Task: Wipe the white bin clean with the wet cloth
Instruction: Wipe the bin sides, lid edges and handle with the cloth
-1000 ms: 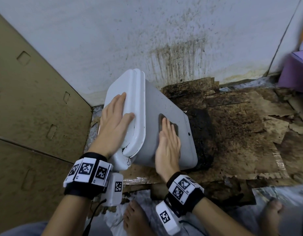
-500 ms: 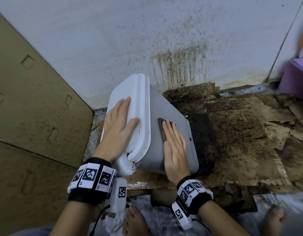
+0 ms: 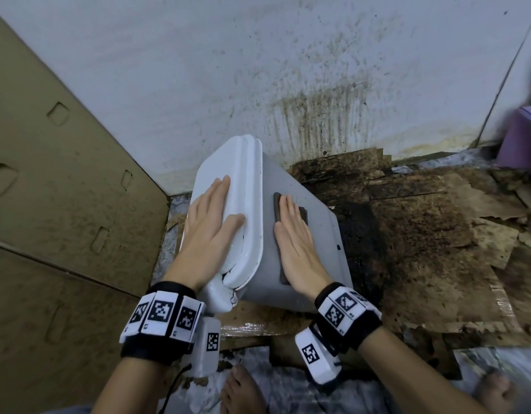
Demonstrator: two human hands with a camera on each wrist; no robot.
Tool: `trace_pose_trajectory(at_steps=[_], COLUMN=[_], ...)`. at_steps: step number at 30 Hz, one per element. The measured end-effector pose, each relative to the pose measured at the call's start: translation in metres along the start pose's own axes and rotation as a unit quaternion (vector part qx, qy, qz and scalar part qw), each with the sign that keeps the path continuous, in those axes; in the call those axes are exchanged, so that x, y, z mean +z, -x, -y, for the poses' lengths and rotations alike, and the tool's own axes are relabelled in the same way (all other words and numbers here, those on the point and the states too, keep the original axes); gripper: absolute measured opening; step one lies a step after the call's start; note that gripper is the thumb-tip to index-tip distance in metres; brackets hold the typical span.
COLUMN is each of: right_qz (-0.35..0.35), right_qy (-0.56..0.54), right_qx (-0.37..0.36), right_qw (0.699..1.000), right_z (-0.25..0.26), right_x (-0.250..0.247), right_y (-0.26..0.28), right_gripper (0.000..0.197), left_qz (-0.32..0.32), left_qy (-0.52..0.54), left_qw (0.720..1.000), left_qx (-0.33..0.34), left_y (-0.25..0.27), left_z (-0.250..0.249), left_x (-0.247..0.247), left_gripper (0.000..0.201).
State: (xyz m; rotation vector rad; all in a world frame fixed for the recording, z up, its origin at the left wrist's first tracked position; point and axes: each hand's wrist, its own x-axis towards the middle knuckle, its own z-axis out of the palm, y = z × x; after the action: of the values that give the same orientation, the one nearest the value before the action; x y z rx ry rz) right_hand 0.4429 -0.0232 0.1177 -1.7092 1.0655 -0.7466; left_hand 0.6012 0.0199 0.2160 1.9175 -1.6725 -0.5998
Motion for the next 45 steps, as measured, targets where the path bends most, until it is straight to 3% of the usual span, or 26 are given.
trace_pose_trajectory(at_steps=[7,13,22,33,39,45], right_qz=[0.061,0.095,0.082,0.079,0.059,0.088], right_qy=[-0.016,0.015,0.019,0.037,0.049,0.057], right_qx=[0.000,-0.013,-0.024,0.111,0.137,0.165], right_qw=[0.998,0.995,0.996,0.990,0.988,0.981], right_z=[0.014,0.012,-0.022,-0.099,-0.108,-0.101], right_x=[-0.020,-0.039,-0.045,-0.050,-0.047,-0.052], right_y=[-0.037,-0.077,-0.092,-0.076,-0.080,-0.078], right_gripper=[0.058,0.060,0.060,0.056,0.056,0.060], left_qz=[0.007,0.012,0.013,0.009,0.006,0.003], left_qy=[-0.012,-0.006,0.004,0.025,0.045,0.063], left_qw=[1.000,1.000,1.000,1.000,0.999,0.998], left_qx=[0.017,0.020,0.016,0.003,-0.004,-0.018], left_y=[0.000,-0.001,0.000,0.002,0.002,0.003], left_z=[-0.002,-0.004,-0.004,0.003,0.008,0.015], left_x=[0.002,0.003,0.004,-0.001,-0.003,-0.006], left_gripper=[0.083,0.077,0.077,0.077,0.079,0.077])
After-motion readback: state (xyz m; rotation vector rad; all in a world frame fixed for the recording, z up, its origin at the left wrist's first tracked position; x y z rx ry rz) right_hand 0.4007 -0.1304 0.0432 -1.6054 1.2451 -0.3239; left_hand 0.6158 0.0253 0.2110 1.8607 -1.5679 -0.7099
